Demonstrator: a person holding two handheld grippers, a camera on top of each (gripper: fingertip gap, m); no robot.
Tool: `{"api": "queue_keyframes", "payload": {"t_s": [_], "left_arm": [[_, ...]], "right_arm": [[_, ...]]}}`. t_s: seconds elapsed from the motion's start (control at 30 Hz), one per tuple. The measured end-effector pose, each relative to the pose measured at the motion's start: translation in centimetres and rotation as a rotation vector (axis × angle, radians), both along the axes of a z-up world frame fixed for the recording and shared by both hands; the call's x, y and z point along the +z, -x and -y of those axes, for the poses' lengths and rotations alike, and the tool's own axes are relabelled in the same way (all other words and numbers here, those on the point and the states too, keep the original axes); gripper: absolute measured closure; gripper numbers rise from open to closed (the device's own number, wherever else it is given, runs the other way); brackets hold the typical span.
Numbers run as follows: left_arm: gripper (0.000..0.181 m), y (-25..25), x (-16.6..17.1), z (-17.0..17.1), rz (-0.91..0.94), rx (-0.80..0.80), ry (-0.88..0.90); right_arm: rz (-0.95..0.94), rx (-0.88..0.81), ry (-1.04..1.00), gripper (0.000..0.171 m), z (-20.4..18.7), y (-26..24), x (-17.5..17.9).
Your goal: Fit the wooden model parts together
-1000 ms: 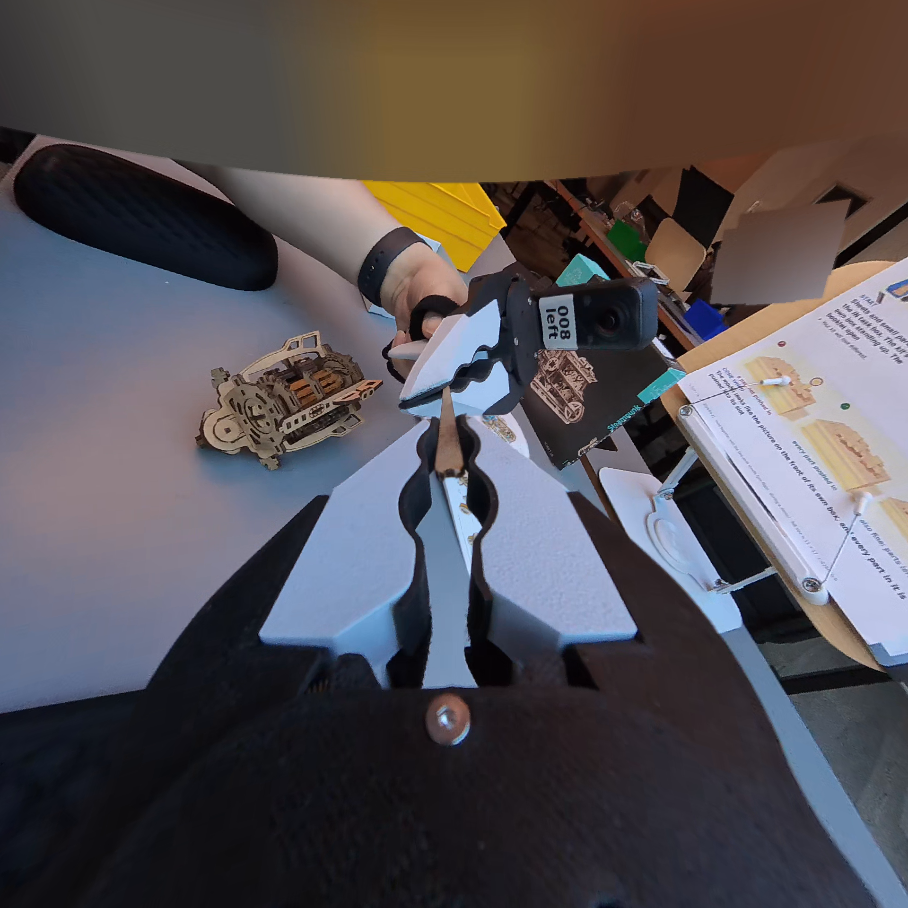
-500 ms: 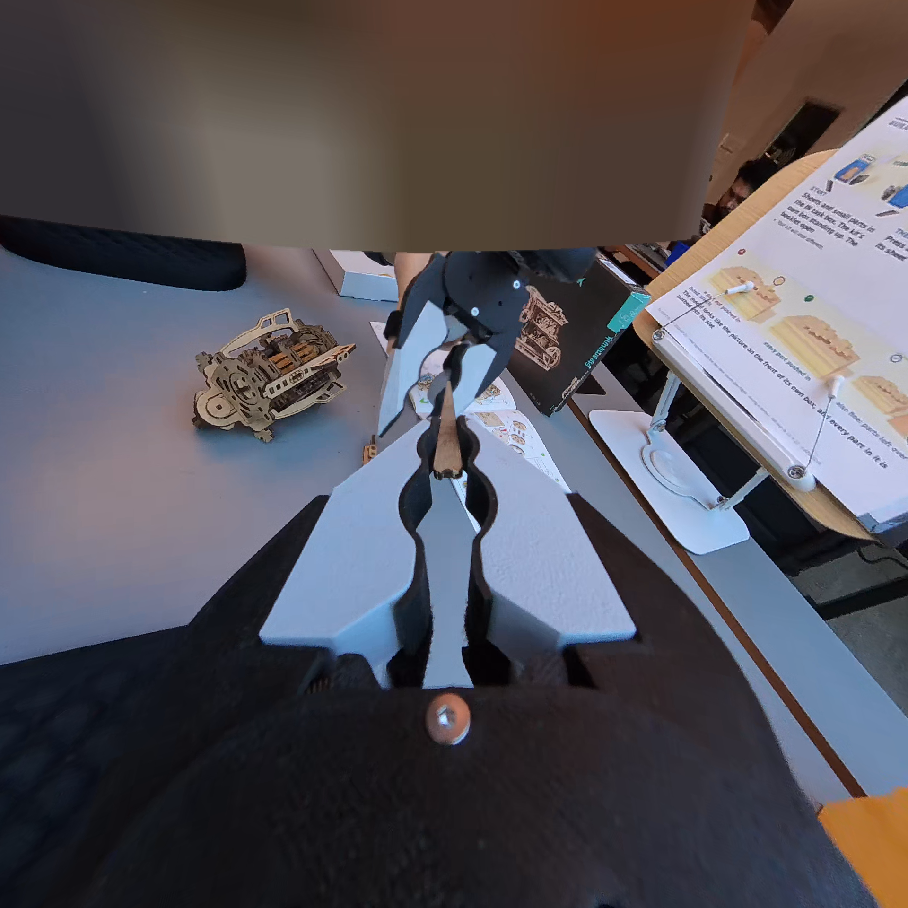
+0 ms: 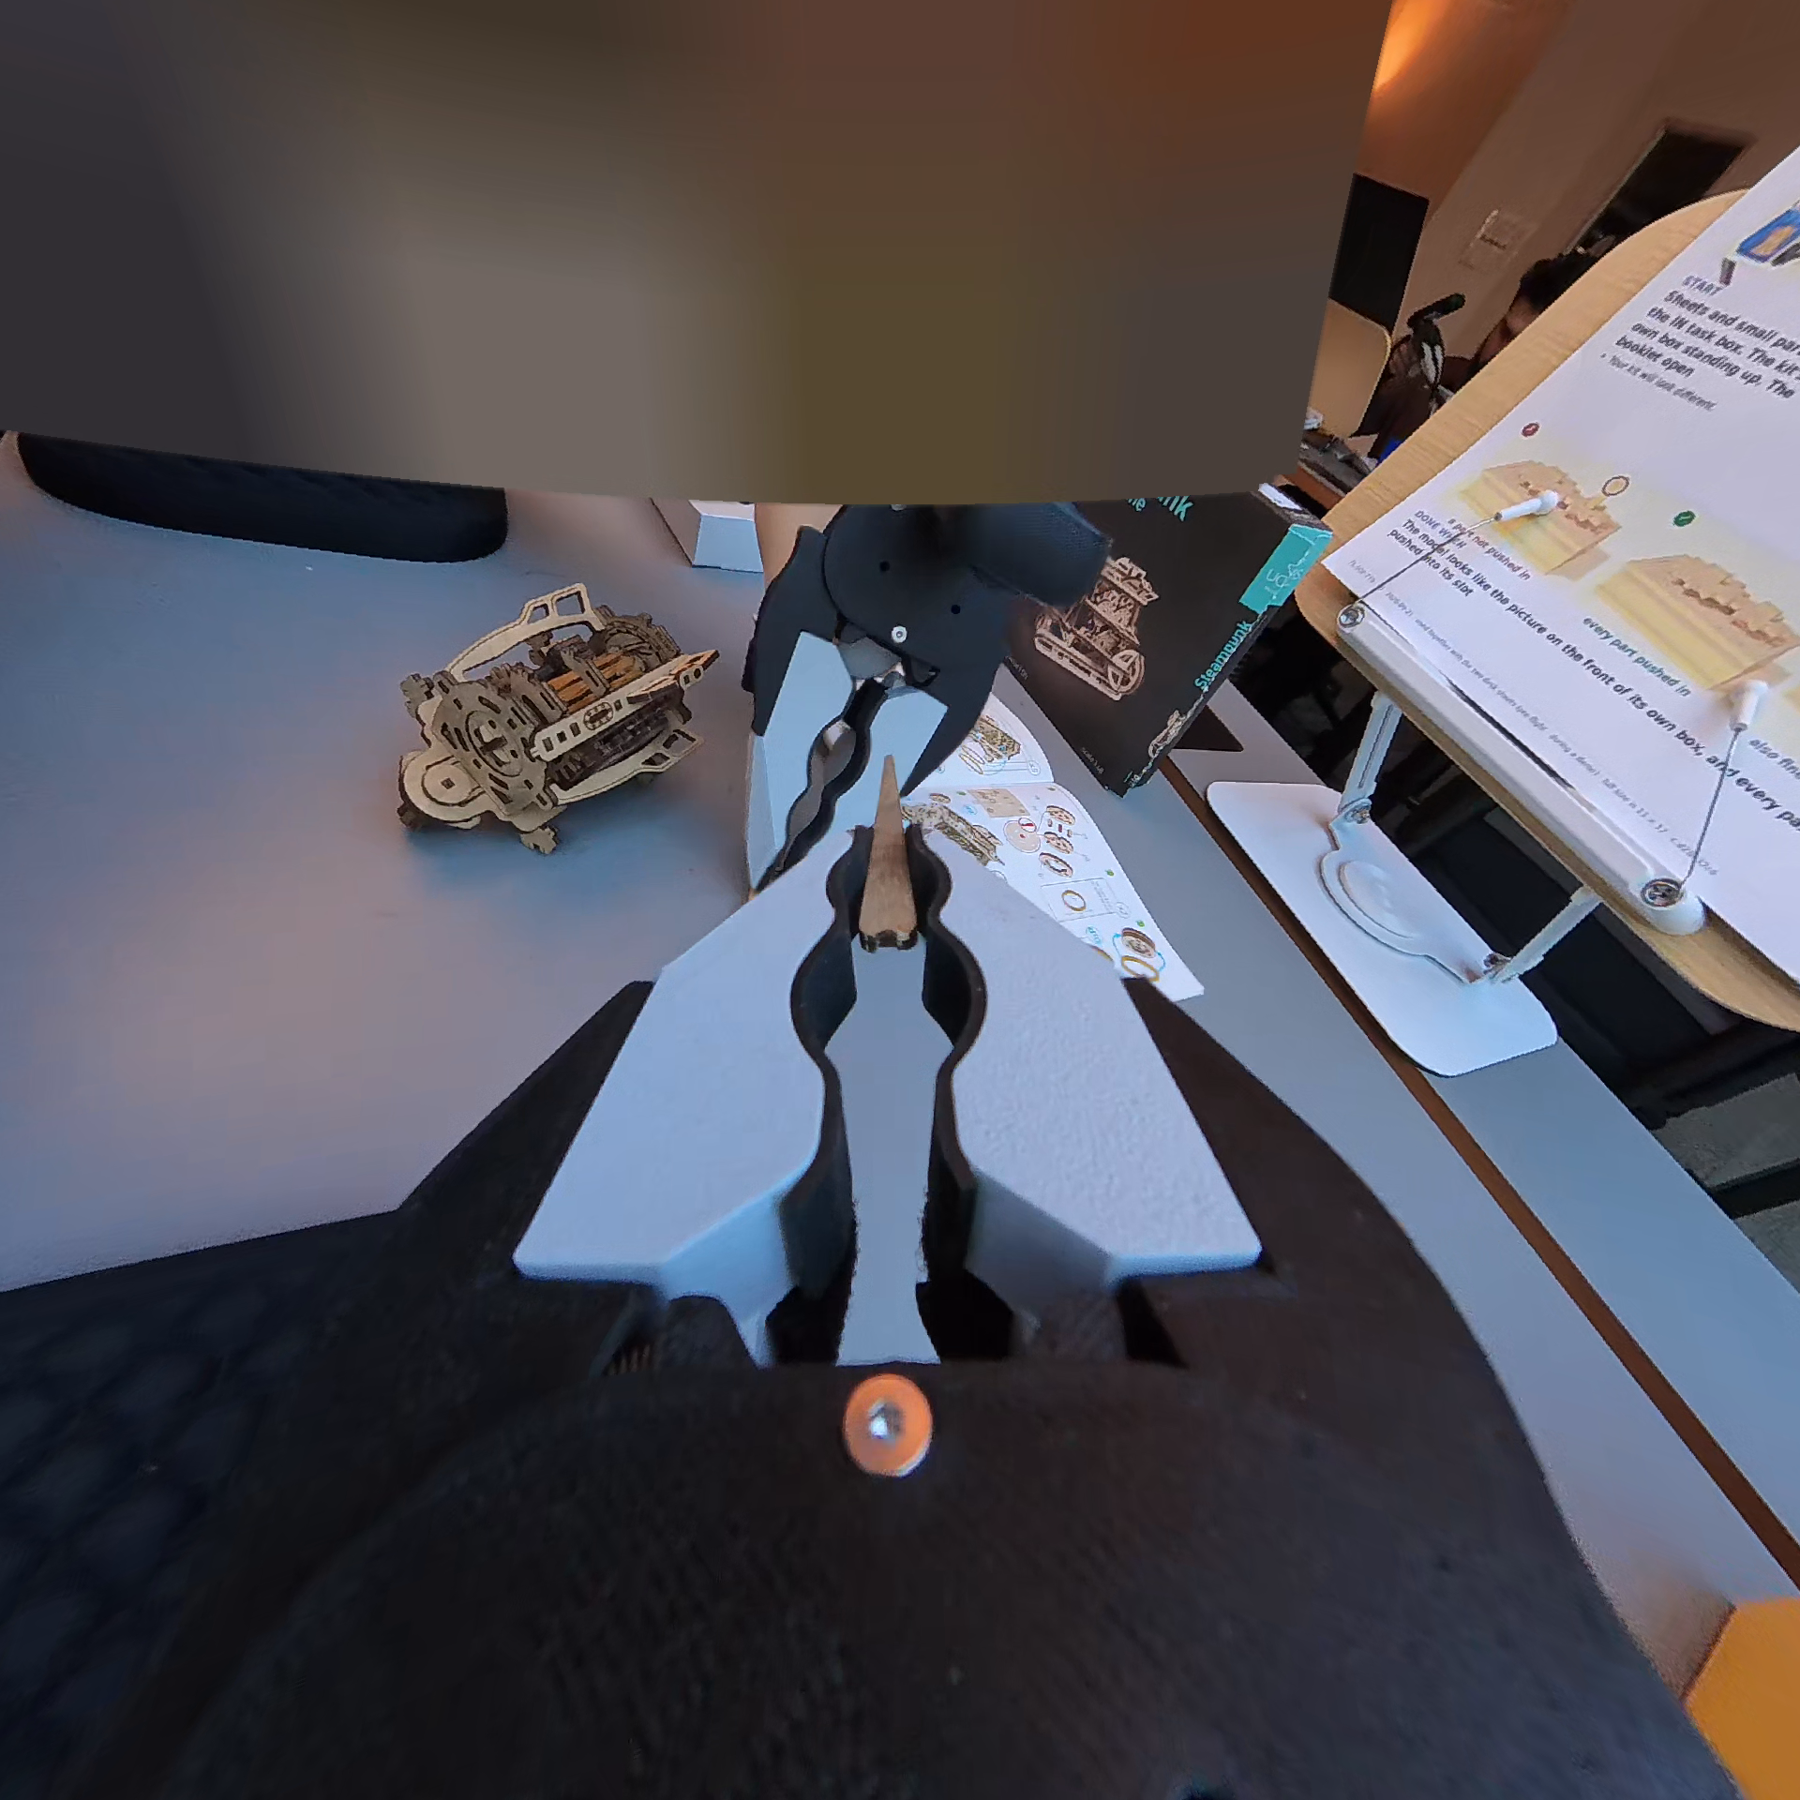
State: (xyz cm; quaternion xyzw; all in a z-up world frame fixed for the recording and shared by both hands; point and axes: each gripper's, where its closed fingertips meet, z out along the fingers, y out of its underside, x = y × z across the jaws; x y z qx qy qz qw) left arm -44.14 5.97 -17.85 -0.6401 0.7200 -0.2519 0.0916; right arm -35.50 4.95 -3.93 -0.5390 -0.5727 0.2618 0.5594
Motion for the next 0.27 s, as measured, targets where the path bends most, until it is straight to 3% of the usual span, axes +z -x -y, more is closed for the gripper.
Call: {"api": "queue_keyframes", "payload": {"t_s": [0.13, 0.27], "left_arm": [[0.178, -0.5, 2.7, -1.2, 0.157, 0.204, 0.141], [0.178, -0.3, 11.2, -2.8, 0.599, 0.476, 0.527]], "right_arm": [[-0.032, 0.016, 0.023, 0.165, 0.0, 0.5, 0.0], [-0.162, 0.051, -0.034, 0.166, 1.1, 1.7, 2.9]]}}
